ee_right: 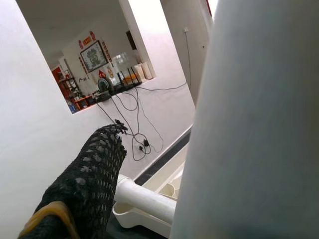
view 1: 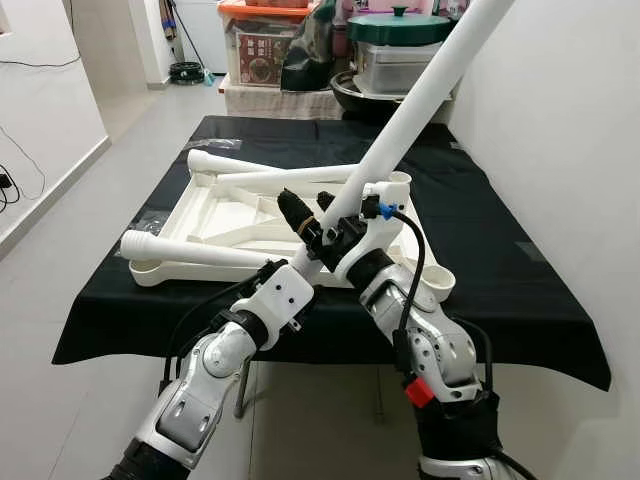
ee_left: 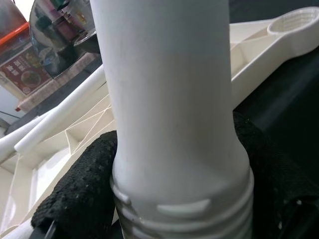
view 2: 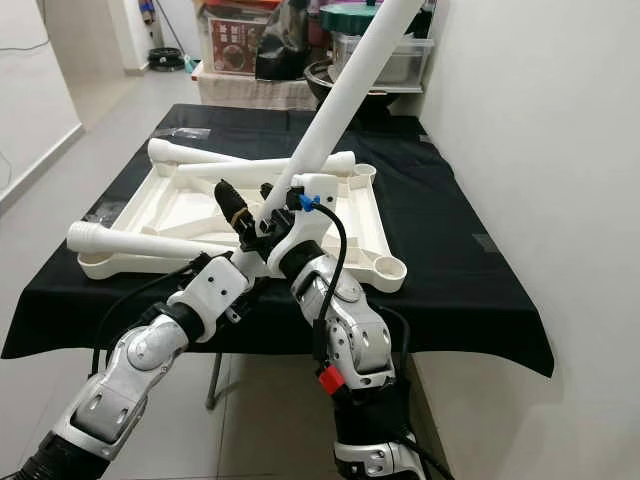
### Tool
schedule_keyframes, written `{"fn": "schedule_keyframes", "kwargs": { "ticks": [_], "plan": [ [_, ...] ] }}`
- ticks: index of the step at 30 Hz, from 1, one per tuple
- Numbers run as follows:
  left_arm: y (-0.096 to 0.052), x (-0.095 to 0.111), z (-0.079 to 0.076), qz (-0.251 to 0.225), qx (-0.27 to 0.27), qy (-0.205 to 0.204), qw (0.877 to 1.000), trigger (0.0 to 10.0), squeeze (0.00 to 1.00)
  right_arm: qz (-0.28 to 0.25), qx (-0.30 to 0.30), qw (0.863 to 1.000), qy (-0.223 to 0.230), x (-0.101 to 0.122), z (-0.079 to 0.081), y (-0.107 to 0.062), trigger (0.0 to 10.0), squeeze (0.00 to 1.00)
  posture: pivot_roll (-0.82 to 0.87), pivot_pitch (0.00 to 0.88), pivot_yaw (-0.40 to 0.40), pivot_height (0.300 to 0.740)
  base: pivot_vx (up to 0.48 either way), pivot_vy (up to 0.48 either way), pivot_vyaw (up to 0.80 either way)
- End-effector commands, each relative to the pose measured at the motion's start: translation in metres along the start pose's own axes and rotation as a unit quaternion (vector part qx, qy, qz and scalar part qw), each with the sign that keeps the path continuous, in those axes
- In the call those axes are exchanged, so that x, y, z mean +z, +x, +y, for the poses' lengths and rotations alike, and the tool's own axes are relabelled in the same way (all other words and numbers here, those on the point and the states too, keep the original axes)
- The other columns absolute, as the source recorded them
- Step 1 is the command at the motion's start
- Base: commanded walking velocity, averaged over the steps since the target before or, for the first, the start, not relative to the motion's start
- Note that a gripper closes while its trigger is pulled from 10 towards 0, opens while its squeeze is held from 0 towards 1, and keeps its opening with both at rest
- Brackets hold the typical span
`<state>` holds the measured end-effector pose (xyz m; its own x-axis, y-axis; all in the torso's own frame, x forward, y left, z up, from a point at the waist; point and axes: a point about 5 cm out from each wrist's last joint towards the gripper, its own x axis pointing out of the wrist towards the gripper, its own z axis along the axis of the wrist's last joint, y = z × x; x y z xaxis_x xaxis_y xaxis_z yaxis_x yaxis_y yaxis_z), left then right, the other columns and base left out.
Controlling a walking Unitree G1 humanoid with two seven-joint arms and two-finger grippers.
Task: Building children table
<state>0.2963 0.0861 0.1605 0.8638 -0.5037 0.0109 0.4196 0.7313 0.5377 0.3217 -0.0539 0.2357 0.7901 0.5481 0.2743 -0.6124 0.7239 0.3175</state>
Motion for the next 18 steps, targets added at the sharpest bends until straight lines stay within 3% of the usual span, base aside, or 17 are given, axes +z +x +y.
{"fn": "schedule_keyframes", "kwargs": {
  "ticks": [1,10,11,18],
  "plan": [
    [-0.0020,0.0030,-0.0117,-0.013,-0.030,0.017,0.999,10.0,0.00,-0.008,0.011,1.000,0.007,0.0004,0.0079,0.0037,10.0,0.00,0.01,0.000,-0.028,0.740,0.000,0.000,0.00],
    [-0.0049,0.0004,-0.0147,-0.016,-0.040,0.034,0.998,10.0,0.00,-0.009,0.010,1.000,0.008,0.0006,0.0065,0.0034,10.0,0.00,0.01,0.000,-0.024,0.740,0.000,0.000,0.00],
    [-0.0064,-0.0009,-0.0146,-0.016,-0.041,0.039,0.998,10.0,0.00,-0.009,0.010,1.000,0.014,0.0006,0.0058,0.0028,0.0,0.00,0.01,0.000,-0.024,0.740,0.000,0.000,0.00],
    [-0.0117,-0.0061,-0.0127,-0.011,-0.046,0.054,0.997,10.0,0.00,-0.006,0.012,1.000,0.019,-0.0007,0.0043,0.0015,0.0,0.00,0.01,0.000,-0.022,0.740,0.000,0.000,0.00]
  ]
}}
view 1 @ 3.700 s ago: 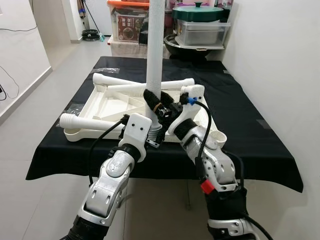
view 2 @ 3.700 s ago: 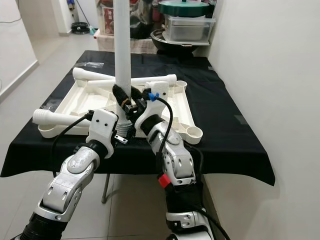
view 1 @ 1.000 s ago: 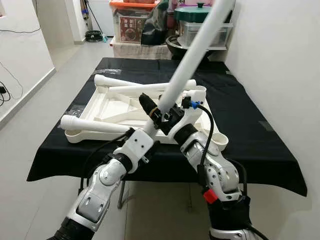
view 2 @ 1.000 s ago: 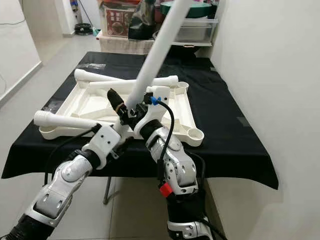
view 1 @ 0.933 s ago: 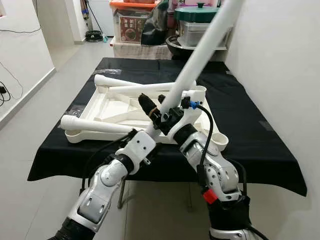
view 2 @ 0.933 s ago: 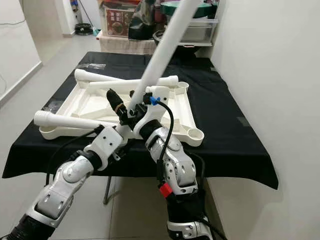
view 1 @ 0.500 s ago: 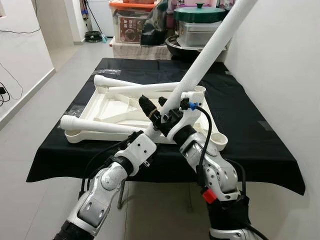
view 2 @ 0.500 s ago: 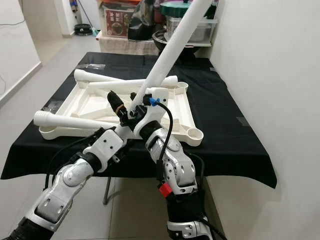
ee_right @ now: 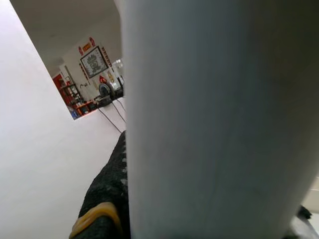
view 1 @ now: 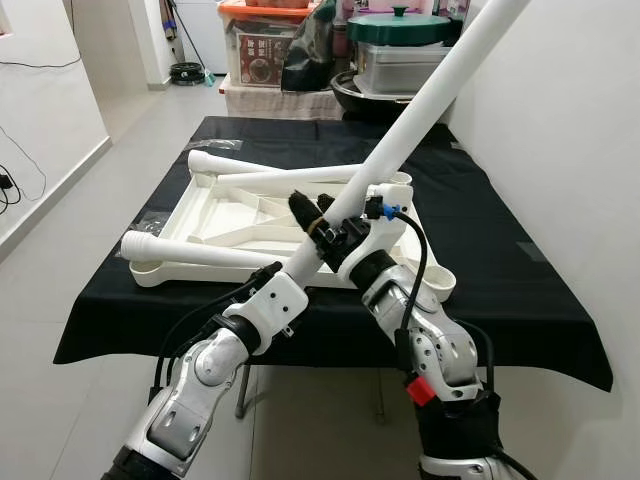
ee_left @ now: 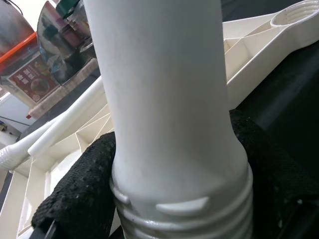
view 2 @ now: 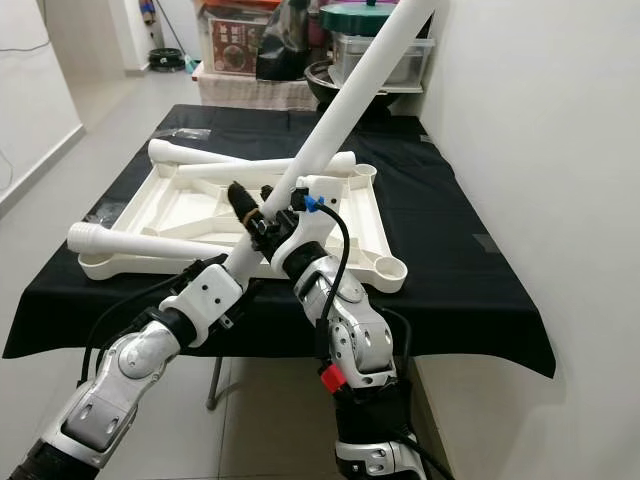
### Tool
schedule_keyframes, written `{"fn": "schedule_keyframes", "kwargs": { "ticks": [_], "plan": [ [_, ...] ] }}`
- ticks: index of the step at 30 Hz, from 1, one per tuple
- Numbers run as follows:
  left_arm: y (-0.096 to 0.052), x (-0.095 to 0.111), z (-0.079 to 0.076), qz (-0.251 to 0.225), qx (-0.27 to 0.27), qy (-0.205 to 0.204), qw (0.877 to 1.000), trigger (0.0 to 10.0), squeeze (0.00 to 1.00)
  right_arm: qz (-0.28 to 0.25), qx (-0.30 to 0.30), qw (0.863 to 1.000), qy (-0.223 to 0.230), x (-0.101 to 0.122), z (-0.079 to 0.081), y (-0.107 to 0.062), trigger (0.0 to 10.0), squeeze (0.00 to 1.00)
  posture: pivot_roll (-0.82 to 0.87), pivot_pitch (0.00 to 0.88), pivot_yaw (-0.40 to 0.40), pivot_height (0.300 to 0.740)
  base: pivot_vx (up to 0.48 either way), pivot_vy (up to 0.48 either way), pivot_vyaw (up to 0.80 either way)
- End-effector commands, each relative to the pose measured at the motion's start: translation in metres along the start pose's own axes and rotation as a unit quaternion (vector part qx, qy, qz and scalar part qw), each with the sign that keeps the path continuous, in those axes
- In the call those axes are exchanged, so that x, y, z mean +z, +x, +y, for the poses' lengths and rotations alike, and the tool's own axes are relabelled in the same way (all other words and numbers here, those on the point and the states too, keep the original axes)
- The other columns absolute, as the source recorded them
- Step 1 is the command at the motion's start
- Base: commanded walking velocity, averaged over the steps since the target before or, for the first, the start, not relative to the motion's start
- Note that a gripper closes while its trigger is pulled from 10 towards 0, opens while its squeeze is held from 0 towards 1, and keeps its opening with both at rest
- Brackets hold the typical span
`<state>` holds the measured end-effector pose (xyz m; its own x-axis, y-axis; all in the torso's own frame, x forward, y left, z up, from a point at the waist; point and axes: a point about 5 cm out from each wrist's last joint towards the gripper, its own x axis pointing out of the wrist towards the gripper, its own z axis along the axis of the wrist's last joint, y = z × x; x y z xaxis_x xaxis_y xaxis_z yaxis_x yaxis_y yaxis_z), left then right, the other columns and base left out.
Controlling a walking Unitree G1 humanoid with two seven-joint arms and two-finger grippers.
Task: Building children table
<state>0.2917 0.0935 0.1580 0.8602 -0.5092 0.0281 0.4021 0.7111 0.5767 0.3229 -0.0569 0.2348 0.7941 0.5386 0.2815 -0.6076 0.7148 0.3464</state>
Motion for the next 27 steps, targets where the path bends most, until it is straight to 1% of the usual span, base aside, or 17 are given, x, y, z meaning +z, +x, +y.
{"fn": "schedule_keyframes", "kwargs": {
  "ticks": [1,5,9,10,11,14,17,18,20,22,23,26,27],
  "plan": [
    [-0.004,-0.001,-0.015,-0.004,-0.048,0.030,0.998,10.0,0.00,-0.001,0.015,1.000,0.005,-0.001,0.007,0.002,0.0,0.00,0.01,0.000,-0.022,0.740,0.000,0.000,0.00],
    [-0.005,-0.003,-0.013,-0.003,-0.046,0.036,0.998,10.0,0.00,-0.002,0.011,1.000,0.008,-0.002,0.007,0.002,0.0,0.00,0.01,0.000,-0.022,0.740,0.000,0.000,0.00],
    [-0.005,-0.005,-0.009,0.002,-0.038,0.033,0.999,10.0,0.00,-0.002,0.010,1.000,0.008,-0.002,0.006,0.002,0.0,0.00,0.02,0.000,-0.023,0.740,0.000,0.000,0.00],
    [-0.005,-0.005,-0.006,0.004,-0.030,0.024,0.999,10.0,0.00,-0.003,0.010,1.000,0.009,-0.002,0.006,0.002,0.0,0.00,0.02,0.000,-0.022,0.740,0.000,0.000,0.00],
    [-0.005,-0.005,-0.006,0.004,-0.030,0.024,0.999,10.0,0.00,-0.003,0.010,1.000,0.009,-0.002,0.006,0.002,0.0,0.00,0.02,0.000,-0.022,0.740,0.000,0.000,0.00],
    [-0.004,-0.010,-0.005,0.022,-0.029,-0.006,0.999,10.0,0.00,-0.005,0.011,1.000,0.010,-0.002,0.007,0.001,0.0,0.00,0.02,0.000,-0.021,0.740,0.000,0.000,0.00],
    [-0.004,-0.012,-0.006,0.031,-0.029,-0.011,0.999,10.0,0.00,-0.005,0.011,1.000,0.009,-0.002,0.007,0.001,0.0,0.00,0.02,0.000,-0.021,0.740,0.000,0.000,0.00],
    [-0.004,-0.012,-0.006,0.030,-0.025,-0.023,0.999,10.0,1.00,-0.007,0.010,1.000,0.009,-0.001,0.007,0.002,0.0,0.00,0.02,0.000,-0.022,0.740,0.000,0.000,0.00],
    [-0.004,-0.012,-0.005,0.027,-0.022,-0.037,0.999,10.0,1.00,-0.010,0.009,1.000,0.009,0.000,0.006,0.002,0.0,0.00,0.02,0.000,-0.022,0.740,0.000,0.000,0.00],
    [-0.004,-0.011,-0.005,0.024,-0.018,-0.039,0.999,10.0,1.00,-0.012,0.008,1.000,0.008,0.001,0.006,0.002,0.0,0.00,0.02,0.000,-0.021,0.740,0.000,0.000,0.00],
    [-0.004,-0.010,-0.004,0.022,-0.017,-0.029,0.999,10.0,1.00,-0.014,0.007,1.000,0.008,0.002,0.005,0.003,0.0,0.00,0.02,0.000,-0.021,0.740,0.000,0.000,0.00],
    [-0.004,-0.010,-0.004,0.022,-0.017,-0.029,0.999,10.0,1.00,-0.014,0.007,1.000,0.008,0.002,0.005,0.003,0.0,0.00,0.02,0.000,-0.021,0.740,0.000,0.000,0.00],
    [-0.004,-0.010,-0.004,0.021,-0.016,-0.023,0.999,10.0,1.00,-0.015,0.007,1.000,0.008,0.003,0.005,0.003,0.0,0.00,0.02,0.000,-0.022,0.740,0.000,0.000,0.00]
  ]
}}
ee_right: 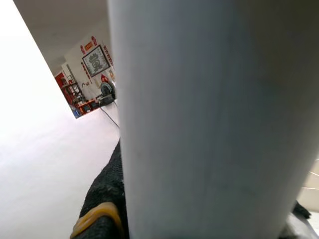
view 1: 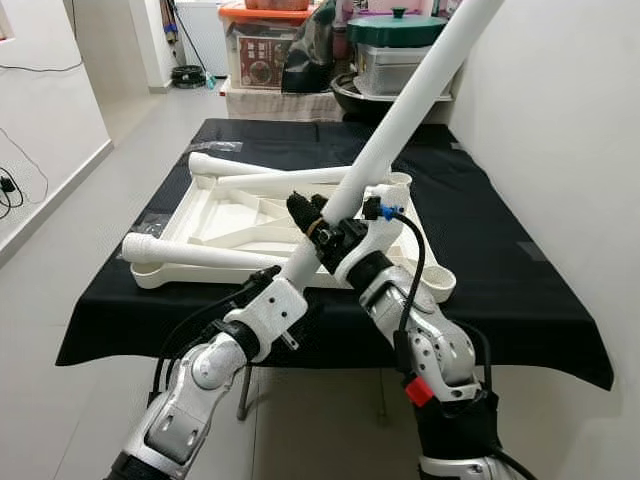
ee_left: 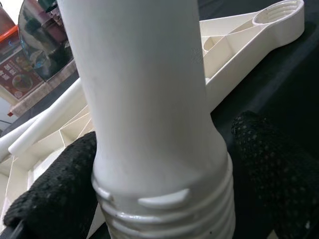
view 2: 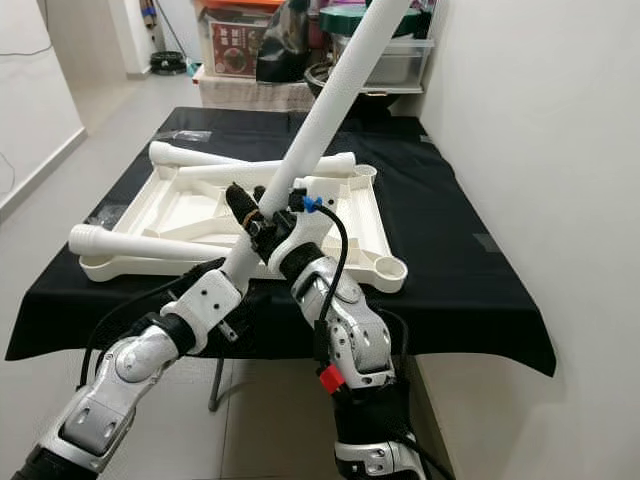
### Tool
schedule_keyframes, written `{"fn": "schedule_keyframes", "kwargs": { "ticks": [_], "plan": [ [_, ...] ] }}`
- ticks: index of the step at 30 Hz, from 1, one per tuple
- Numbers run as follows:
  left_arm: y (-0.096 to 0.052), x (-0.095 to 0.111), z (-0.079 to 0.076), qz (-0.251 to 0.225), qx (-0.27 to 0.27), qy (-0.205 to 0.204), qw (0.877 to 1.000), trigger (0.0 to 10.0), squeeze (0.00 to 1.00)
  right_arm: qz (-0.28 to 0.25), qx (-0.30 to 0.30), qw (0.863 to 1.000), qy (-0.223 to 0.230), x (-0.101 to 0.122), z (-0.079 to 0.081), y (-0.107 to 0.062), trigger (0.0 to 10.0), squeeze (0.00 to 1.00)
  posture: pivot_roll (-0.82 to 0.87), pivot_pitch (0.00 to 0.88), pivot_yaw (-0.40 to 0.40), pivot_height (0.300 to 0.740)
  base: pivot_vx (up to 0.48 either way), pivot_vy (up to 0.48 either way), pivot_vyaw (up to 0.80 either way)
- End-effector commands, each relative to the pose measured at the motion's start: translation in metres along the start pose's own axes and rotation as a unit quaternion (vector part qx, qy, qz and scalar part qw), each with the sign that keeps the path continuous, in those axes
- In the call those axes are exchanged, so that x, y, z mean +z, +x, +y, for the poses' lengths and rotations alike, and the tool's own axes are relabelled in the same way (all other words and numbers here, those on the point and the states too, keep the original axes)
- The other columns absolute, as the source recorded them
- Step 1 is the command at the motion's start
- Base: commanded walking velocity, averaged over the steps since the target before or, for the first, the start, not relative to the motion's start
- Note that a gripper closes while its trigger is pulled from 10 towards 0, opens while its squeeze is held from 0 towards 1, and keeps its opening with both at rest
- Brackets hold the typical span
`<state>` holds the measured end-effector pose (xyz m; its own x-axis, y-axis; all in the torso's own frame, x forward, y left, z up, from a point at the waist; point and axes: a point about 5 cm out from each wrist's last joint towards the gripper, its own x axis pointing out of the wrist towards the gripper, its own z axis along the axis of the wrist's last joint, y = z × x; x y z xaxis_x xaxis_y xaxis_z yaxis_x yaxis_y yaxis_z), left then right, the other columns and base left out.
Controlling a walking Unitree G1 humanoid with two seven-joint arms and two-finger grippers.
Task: Building children table
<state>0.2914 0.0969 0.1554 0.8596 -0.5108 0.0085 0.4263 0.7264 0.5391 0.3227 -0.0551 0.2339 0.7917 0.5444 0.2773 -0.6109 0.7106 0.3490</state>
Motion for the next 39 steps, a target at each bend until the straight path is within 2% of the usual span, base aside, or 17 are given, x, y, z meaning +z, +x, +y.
{"fn": "schedule_keyframes", "kwargs": {
  "ticks": [1,3,4,9,12,20,21,24,25,26,28,29,30,31,32,34,39],
  "plan": [
    [-0.003,-0.009,-0.004,0.022,-0.010,0.009,1.000,10.0,1.00,-0.023,0.003,1.000,0.004,0.007,0.003,0.004,0.0,0.00,0.02,0.000,-0.023,0.740,0.000,0.000,0.00],
    [-0.003,-0.011,-0.003,0.030,-0.011,0.014,0.999,10.0,1.00,-0.026,0.002,1.000,0.002,0.009,0.002,0.004,0.0,0.00,0.02,0.000,-0.023,0.740,0.000,0.000,0.00],
    [-0.004,-0.012,0.000,0.032,0.002,0.018,0.999,10.0,0.00,-0.029,0.000,1.000,-0.003,0.010,0.001,0.005,0.0,0.00,0.02,0.000,-0.024,0.740,0.000,0.000,0.00],
    [-0.005,-0.012,0.004,0.031,0.019,0.021,0.999,10.0,0.00,-0.032,-0.001,0.999,-0.009,0.012,0.000,0.006,0.0,0.00,0.02,0.000,-0.024,0.740,0.000,0.000,0.00],
    [-0.011,-0.014,0.014,0.035,0.066,0.013,0.997,10.0,0.00,-0.047,-0.048,0.997,-0.039,0.019,-0.017,0.006,0.0,0.00,0.02,0.000,-0.024,0.740,0.000,0.000,0.00],
    [-0.016,-0.012,0.013,0.034,0.076,0.005,0.997,10.0,0.00,-0.060,-0.093,0.991,-0.071,0.026,-0.033,0.003,0.0,0.00,0.03,0.000,-0.024,0.740,0.000,0.000,0.00],
    [-0.017,-0.011,0.010,0.033,0.080,-0.013,0.996,10.0,0.00,-0.063,-0.116,0.987,-0.095,0.029,-0.039,0.001,8.5,0.00,0.03,0.000,-0.025,0.740,0.000,0.000,0.00],
    [-0.017,-0.011,0.008,0.033,0.083,-0.027,0.996,10.0,0.00,-0.065,-0.132,0.983,-0.111,0.031,-0.043,-0.001,8.5,0.00,0.03,0.000,-0.025,0.740,0.000,0.000,0.00],
    [-0.020,-0.008,0.001,0.026,0.088,-0.074,0.993,10.0,0.00,-0.071,-0.145,0.978,-0.136,0.033,-0.048,-0.008,10.0,0.00,0.03,0.000,-0.022,0.740,0.000,0.000,0.00],
    [-0.020,-0.008,0.001,0.026,0.088,-0.074,0.993,10.0,0.00,-0.071,-0.145,0.978,-0.136,0.033,-0.048,-0.008,10.0,0.00,0.03,0.000,-0.022,0.740,0.000,0.000,0.00],
    [-0.025,0.002,-0.015,0.007,0.100,-0.160,0.982,10.0,0.00,-0.084,-0.150,0.967,-0.189,0.036,-0.048,-0.025,10.0,0.00,0.02,0.000,-0.022,0.740,0.000,0.000,0.00],
    [-0.028,0.006,-0.020,-0.003,0.107,-0.186,0.977,10.0,0.00,-0.087,-0.153,0.962,-0.208,0.036,-0.048,-0.031,10.0,0.00,0.02,0.000,-0.022,0.740,0.000,0.000,0.00],
    [-0.028,0.006,-0.020,-0.003,0.107,-0.186,0.977,10.0,0.00,-0.087,-0.153,0.962,-0.208,0.036,-0.048,-0.031,10.0,0.00,0.02,0.000,-0.022,0.740,0.000,0.000,0.00],
    [-0.030,0.010,-0.024,-0.009,0.112,-0.208,0.972,10.0,0.00,-0.086,-0.154,0.960,-0.219,0.035,-0.046,-0.038,10.0,0.00,0.02,0.000,-0.024,0.740,0.000,0.000,0.00],
    [-0.030,0.010,-0.024,-0.009,0.112,-0.208,0.972,10.0,0.00,-0.086,-0.154,0.960,-0.219,0.035,-0.046,-0.038,10.0,0.00,0.02,0.000,-0.024,0.740,0.000,0.000,0.00],
    [-0.035,0.016,-0.030,-0.021,0.113,-0.198,0.973,10.0,0.00,-0.076,-0.161,0.955,-0.238,0.024,-0.044,-0.055,10.0,0.00,0.03,0.000,-0.030,0.740,0.000,0.000,0.00],
    [-0.037,0.018,-0.033,-0.026,0.113,-0.175,0.978,10.0,0.00,-0.069,-0.164,0.953,-0.244,0.018,-0.043,-0.063,10.0,0.00,0.03,0.000,-0.030,0.740,0.000,0.000,0.00]
  ]
}}
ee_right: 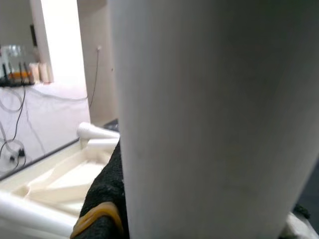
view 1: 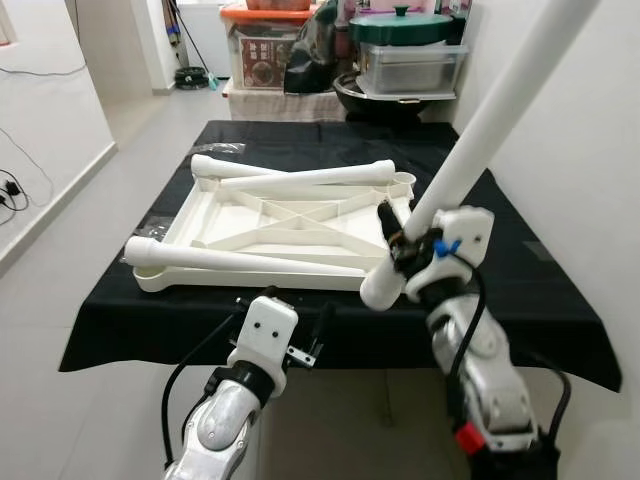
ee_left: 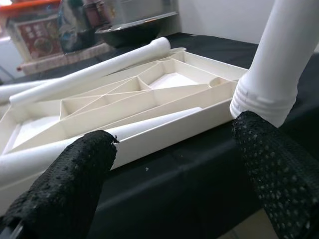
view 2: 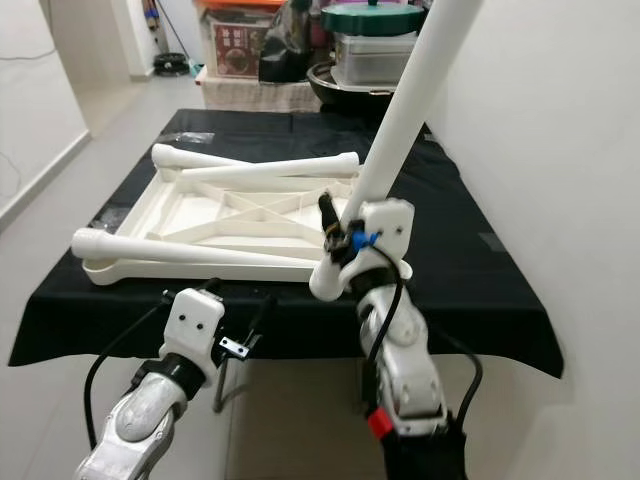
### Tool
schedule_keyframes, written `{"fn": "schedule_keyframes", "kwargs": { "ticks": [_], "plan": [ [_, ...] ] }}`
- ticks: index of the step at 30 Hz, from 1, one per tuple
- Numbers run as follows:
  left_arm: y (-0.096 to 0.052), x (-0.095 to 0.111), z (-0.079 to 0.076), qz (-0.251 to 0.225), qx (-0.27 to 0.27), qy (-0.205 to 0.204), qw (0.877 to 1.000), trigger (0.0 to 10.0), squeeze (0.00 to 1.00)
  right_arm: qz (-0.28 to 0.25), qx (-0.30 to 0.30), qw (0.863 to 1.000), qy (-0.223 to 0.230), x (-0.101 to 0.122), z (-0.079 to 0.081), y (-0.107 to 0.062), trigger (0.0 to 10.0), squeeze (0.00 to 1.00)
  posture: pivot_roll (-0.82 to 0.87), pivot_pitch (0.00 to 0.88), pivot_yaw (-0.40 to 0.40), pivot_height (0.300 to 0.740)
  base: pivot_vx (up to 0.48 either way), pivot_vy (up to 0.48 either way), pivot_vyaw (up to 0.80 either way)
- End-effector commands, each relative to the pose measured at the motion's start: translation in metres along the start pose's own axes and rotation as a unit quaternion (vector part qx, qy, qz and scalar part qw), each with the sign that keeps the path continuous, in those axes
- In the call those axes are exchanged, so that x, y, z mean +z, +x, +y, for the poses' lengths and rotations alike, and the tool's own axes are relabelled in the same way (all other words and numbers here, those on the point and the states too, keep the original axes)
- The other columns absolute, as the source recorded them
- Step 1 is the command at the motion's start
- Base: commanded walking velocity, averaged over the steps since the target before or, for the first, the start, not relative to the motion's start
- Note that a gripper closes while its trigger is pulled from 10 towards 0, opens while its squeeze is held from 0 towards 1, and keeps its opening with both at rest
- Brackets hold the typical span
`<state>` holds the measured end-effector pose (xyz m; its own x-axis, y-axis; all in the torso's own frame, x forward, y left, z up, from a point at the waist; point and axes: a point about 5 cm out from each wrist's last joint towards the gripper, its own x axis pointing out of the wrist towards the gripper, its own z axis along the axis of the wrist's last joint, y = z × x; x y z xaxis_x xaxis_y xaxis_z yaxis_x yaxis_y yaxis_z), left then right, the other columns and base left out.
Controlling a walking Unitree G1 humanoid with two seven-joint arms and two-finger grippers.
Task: Building children table
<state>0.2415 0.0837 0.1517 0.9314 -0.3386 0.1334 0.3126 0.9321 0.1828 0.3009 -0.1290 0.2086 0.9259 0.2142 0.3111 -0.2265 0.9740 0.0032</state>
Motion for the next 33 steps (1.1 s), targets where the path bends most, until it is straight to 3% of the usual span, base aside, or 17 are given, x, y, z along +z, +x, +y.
{"fn": "schedule_keyframes", "kwargs": {
  "ticks": [1,7,12,18,33],
  "plan": [
    [-0.004,-0.001,-0.002,0.001,0.002,-0.003,1.000,10.0,0.00,-0.017,0.000,1.000,-0.013,0.006,0.002,-0.004,10.0,0.00,0.02,0.000,-0.030,0.740,0.000,0.000,0.00],
    [-0.008,0.001,-0.008,0.012,0.007,-0.036,0.999,10.0,0.00,-0.015,-0.008,0.999,-0.042,0.001,0.005,-0.013,10.0,0.00,0.02,0.000,-0.036,0.740,0.000,0.000,0.62],
    [0.000,0.009,0.003,-0.003,0.033,-0.026,0.999,10.0,0.00,-0.012,-0.019,0.999,-0.042,0.002,0.005,-0.010,10.0,0.00,0.02,0.000,-0.040,0.740,0.000,0.000,0.80],
    [0.007,0.009,0.019,-0.008,0.059,-0.016,0.998,10.0,0.00,-0.011,-0.023,0.999,-0.022,0.002,0.005,-0.008,10.0,0.00,0.01,0.000,-0.042,0.740,0.000,0.000,0.00],
    [0.008,0.005,0.023,0.003,0.062,0.004,0.998,10.0,0.00,-0.018,-0.025,0.999,-0.023,0.005,0.004,-0.003,10.0,0.00,0.01,0.000,-0.040,0.740,0.234,-0.270,0.00]
  ]
}}
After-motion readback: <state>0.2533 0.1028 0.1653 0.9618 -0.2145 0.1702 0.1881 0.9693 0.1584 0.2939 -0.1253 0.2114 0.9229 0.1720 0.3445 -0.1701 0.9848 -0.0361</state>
